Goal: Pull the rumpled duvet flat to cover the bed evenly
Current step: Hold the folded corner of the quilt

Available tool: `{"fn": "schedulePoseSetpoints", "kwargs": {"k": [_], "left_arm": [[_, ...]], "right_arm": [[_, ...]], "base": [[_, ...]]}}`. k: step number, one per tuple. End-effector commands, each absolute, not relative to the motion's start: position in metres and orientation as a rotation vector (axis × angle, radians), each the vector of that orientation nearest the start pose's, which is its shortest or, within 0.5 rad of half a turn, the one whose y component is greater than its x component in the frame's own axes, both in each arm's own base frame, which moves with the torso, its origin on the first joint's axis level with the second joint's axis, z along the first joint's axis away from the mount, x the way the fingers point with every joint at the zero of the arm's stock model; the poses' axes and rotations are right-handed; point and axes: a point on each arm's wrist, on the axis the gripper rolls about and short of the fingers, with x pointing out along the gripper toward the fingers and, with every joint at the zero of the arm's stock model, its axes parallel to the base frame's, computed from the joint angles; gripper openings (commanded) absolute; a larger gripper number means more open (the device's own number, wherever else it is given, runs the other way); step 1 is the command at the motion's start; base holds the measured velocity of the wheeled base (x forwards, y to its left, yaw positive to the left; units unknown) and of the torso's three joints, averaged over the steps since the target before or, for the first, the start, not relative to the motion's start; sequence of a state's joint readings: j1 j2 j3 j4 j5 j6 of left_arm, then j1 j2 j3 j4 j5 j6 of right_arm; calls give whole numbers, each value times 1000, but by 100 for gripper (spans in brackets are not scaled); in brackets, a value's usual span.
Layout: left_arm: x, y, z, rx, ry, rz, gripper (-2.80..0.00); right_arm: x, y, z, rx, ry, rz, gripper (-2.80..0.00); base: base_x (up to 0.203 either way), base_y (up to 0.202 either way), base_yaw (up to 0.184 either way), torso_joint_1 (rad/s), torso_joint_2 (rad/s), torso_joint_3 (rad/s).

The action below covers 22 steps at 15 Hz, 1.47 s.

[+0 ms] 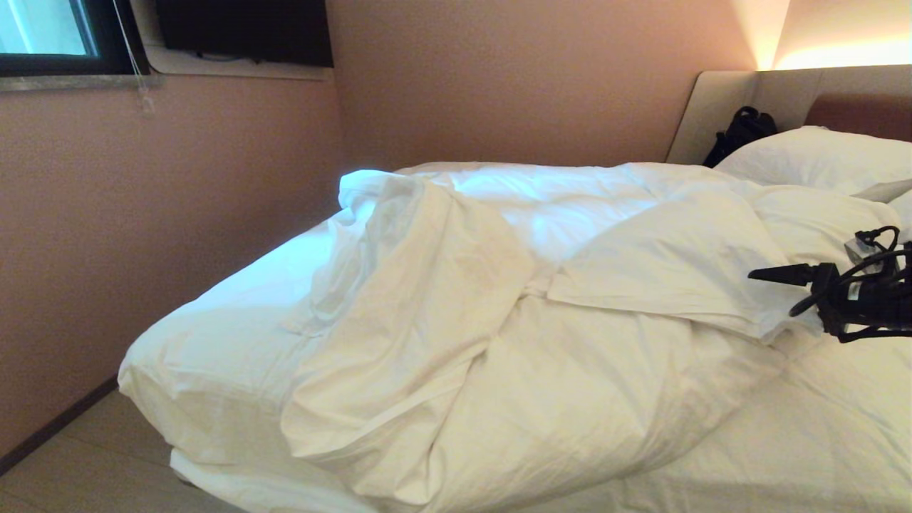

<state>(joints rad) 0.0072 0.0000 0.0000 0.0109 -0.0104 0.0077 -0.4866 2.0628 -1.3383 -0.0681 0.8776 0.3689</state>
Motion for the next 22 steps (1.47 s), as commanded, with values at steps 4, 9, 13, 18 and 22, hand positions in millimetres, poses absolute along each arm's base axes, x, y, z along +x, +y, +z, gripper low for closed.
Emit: {"fn": "schedulePoseSetpoints", "kwargs": {"k": [4, 9, 13, 18, 22], "left_arm": [[-23, 0, 74, 8, 11, -3, -280], [-23, 0, 74, 8, 11, -3, -280], [-23, 0, 74, 8, 11, -3, -280], [-23, 0, 74, 8, 11, -3, -280], [-23, 0, 74, 8, 11, -3, -280]], "right_arm": [[362, -161, 145, 777, 602, 317, 0], [360, -159, 150, 775, 595, 318, -280], [359, -159, 153, 766, 587, 321, -280], [356, -157, 162, 755, 569, 323, -280], [342, -157, 189, 732, 513, 318, -280]], "base": [[0, 0, 0, 0, 0, 0], [0, 0, 0, 0, 0, 0], [0, 0, 0, 0, 0, 0], [0, 0, 0, 0, 0, 0], [0, 0, 0, 0, 0, 0]]}}
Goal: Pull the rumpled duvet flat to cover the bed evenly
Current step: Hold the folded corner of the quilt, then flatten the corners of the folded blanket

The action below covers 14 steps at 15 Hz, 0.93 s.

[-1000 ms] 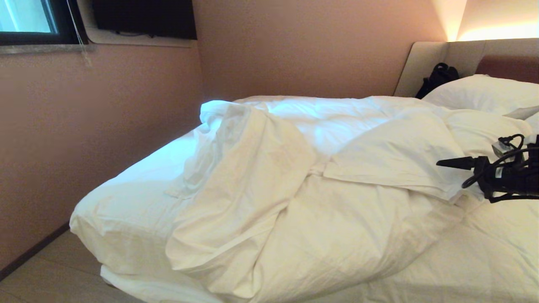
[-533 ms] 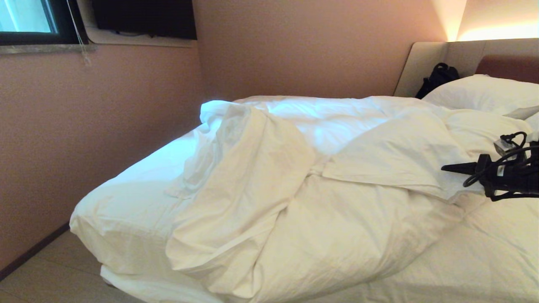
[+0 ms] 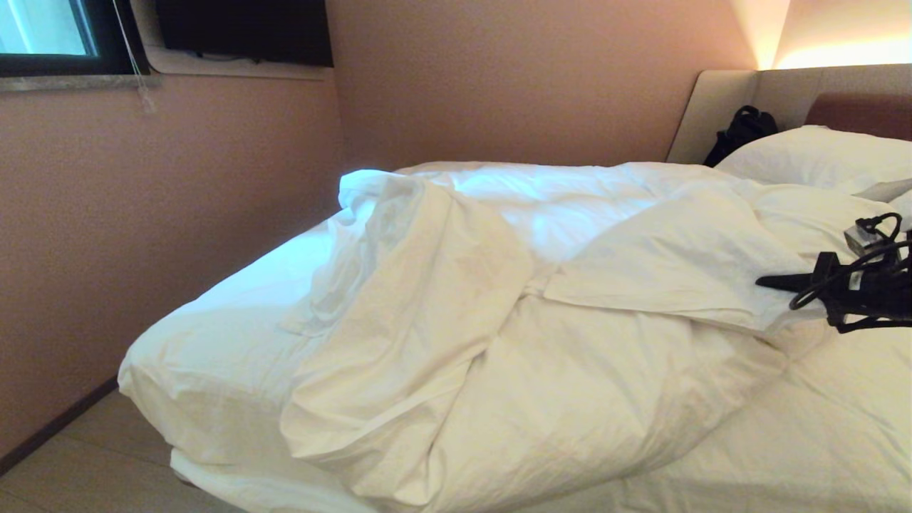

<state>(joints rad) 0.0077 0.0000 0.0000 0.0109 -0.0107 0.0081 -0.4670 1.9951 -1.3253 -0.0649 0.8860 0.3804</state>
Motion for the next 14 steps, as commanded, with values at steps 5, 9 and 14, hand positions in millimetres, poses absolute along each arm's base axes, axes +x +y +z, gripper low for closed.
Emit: {"fn": "schedulePoseSetpoints", "kwargs": {"k": [5, 9, 14], "left_arm": [[-23, 0, 74, 8, 11, -3, -280], [-23, 0, 74, 8, 11, -3, -280], [-23, 0, 74, 8, 11, -3, -280]], "right_arm": [[297, -177, 245, 688, 359, 231, -280], [247, -188, 289, 617, 222, 134, -280], [220, -180, 313, 565, 156, 101, -280]], "base": [[0, 0, 0, 0, 0, 0], [0, 0, 0, 0, 0, 0], [0, 0, 0, 0, 0, 0]]}}
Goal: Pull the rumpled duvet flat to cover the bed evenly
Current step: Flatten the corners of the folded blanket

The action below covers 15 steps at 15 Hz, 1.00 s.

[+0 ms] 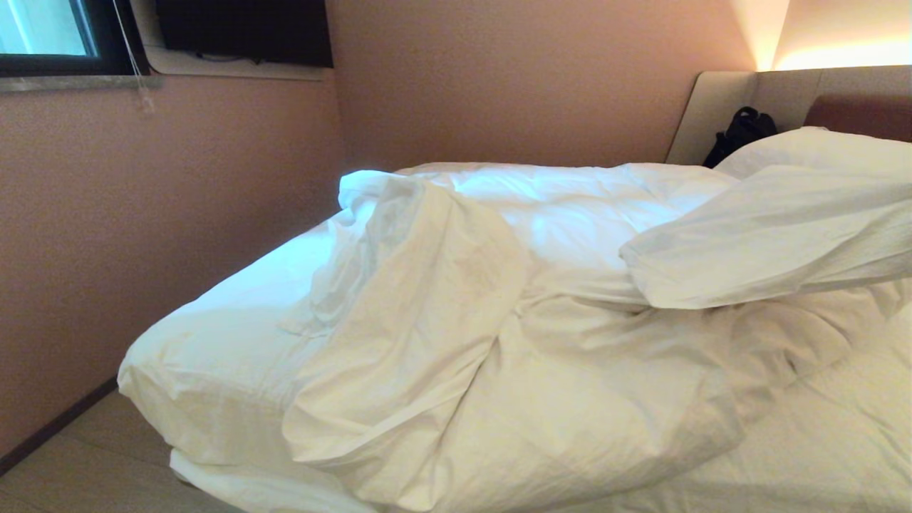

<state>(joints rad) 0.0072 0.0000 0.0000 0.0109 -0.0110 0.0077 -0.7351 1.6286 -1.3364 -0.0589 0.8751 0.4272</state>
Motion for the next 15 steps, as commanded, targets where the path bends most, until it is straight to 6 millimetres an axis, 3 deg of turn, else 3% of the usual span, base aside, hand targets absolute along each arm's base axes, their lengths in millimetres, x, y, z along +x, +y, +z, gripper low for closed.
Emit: {"fn": "schedulePoseSetpoints", "kwargs": {"k": [1, 4, 12, 15], "left_arm": [[-23, 0, 74, 8, 11, -3, -280], [-23, 0, 74, 8, 11, -3, -280], [-23, 0, 74, 8, 11, -3, -280], [-23, 0, 74, 8, 11, -3, -280]], "right_arm": [[213, -179, 318, 553, 140, 89, -280], [210, -179, 320, 546, 129, 53, -280], [222, -194, 329, 517, 75, -395, -280], [233, -203, 324, 460, 90, -646, -280]], "base": [[0, 0, 0, 0, 0, 0], [0, 0, 0, 0, 0, 0], [0, 0, 0, 0, 0, 0], [0, 0, 0, 0, 0, 0]]}}
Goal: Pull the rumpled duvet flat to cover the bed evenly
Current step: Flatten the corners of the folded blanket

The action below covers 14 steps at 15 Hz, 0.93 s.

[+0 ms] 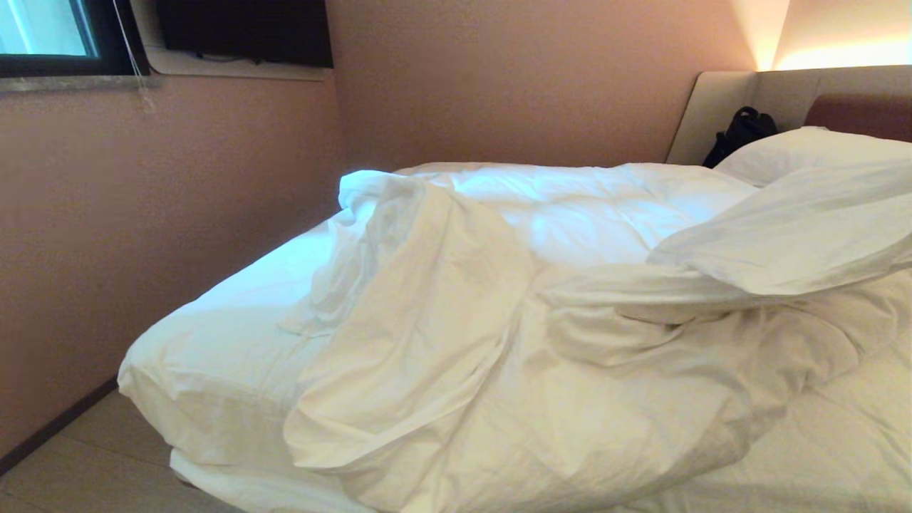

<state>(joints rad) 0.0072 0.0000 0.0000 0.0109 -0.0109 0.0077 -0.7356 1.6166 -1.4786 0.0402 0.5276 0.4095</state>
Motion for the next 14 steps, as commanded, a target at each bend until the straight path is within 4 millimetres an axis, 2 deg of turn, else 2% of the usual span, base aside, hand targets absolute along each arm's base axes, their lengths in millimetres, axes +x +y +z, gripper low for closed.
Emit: {"fn": "schedulePoseSetpoints", "kwargs": {"k": [1, 5, 11, 14], "left_arm": [[-23, 0, 74, 8, 11, -3, -280], [-23, 0, 74, 8, 11, -3, -280], [-23, 0, 74, 8, 11, -3, -280], [-23, 0, 74, 8, 11, -3, -280]], "right_arm": [[237, -204, 322, 439, 108, -669, -280], [258, -209, 302, 300, 191, -919, -280], [272, -225, 282, 186, 284, -1108, -280], [283, -236, 265, 150, 340, -1196, -280]], "base": [[0, 0, 0, 0, 0, 0], [0, 0, 0, 0, 0, 0], [0, 0, 0, 0, 0, 0], [0, 0, 0, 0, 0, 0]]}}
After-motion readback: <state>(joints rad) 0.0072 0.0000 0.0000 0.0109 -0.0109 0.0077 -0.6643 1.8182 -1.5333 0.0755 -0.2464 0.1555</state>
